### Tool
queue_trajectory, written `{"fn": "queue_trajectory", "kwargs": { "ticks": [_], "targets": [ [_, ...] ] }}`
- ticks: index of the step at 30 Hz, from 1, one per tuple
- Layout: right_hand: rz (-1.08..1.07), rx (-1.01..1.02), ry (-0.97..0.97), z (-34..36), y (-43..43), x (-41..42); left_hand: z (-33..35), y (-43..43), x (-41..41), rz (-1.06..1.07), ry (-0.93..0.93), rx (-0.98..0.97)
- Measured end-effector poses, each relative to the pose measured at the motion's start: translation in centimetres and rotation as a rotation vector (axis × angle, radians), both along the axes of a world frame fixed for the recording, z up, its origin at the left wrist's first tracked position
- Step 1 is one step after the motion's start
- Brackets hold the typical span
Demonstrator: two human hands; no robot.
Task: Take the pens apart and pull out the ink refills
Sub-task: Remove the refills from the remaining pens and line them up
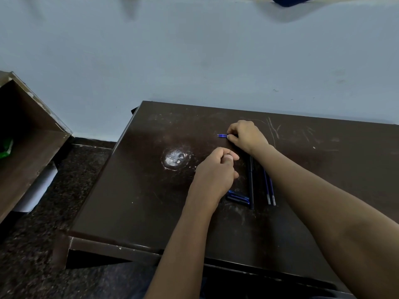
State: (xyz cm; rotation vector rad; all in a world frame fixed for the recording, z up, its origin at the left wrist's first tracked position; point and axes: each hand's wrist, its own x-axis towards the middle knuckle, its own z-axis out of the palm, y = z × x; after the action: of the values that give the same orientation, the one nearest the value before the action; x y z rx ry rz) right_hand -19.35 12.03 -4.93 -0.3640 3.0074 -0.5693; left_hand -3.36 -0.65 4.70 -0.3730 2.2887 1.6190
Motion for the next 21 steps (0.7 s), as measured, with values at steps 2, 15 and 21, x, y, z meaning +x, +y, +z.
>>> {"fn": "queue_trajectory", "kwargs": {
  "ticks": [2,15,21],
  "targets": [
    [-0.004,0.0,0.005,0.0,-0.09,0.04,0.08,-0.04,0.02,-0.005,-0.001,-0.006],
    [-0.044,-0.01,0.03,0.07,-0.57,0.23,0.08,-0.01,0.01,-0.009,-0.001,-0.005],
    [-0.038,-0.032,0.011,0.23,-0.4,0.24,0.02,-0.04,-0.07,-0.013,0.005,-0.015]
  ]
}}
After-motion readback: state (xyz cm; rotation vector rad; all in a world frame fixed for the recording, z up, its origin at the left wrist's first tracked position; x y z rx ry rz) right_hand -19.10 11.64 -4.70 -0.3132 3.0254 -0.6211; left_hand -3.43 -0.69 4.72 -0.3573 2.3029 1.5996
